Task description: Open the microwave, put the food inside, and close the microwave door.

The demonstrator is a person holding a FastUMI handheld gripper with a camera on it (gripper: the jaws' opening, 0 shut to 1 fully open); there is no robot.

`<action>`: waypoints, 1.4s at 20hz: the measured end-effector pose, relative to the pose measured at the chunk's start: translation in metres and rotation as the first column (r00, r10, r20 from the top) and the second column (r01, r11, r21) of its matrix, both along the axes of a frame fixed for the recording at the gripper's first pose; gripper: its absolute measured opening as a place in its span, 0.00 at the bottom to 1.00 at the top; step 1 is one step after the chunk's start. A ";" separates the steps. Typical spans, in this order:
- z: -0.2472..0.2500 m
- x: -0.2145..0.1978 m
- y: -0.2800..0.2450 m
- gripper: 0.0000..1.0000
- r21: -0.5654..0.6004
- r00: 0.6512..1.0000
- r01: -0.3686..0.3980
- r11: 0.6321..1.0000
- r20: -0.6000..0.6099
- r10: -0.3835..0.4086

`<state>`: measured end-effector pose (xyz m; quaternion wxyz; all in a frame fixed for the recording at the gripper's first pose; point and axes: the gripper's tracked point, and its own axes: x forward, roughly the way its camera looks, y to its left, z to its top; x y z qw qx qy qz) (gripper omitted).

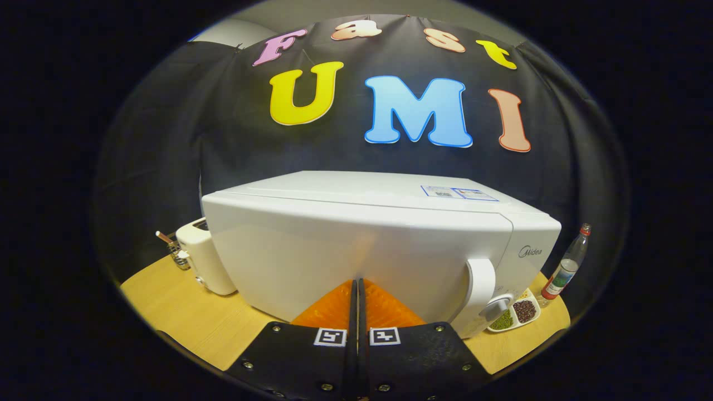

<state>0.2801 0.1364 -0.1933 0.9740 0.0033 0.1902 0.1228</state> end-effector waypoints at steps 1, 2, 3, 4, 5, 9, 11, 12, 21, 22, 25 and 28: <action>-0.001 -0.002 0.002 0.01 0.004 1.000 -0.003 1.000 -0.006 0.003; -0.001 -0.004 0.000 0.01 -0.005 1.000 0.006 1.000 -0.012 -0.006; 0.004 -0.008 0.000 0.01 0.007 1.000 0.000 1.000 -0.018 0.000; 0.014 -0.016 -0.001 0.01 0.013 1.000 0.006 1.000 -0.008 -0.006; 0.025 -0.023 -0.005 0.01 0.011 1.000 0.014 1.000 0.015 -0.014; 0.060 -0.070 -0.025 0.01 0.000 0.997 0.031 1.000 0.074 -0.031; 0.075 -0.095 -0.034 0.01 0.019 0.995 0.045 0.999 0.088 -0.047; 0.081 -0.107 -0.040 0.01 0.025 0.994 0.051 0.998 0.094 -0.053; 0.122 -0.204 -0.075 0.29 0.076 0.977 0.118 0.990 0.168 -0.129; 0.126 -0.213 -0.077 0.54 0.081 0.975 0.117 0.990 0.178 -0.130; 0.135 -0.232 -0.081 0.98 0.083 0.967 0.126 0.989 0.214 -0.141; 0.142 -0.247 -0.077 0.98 0.088 0.963 0.112 0.990 0.234 -0.130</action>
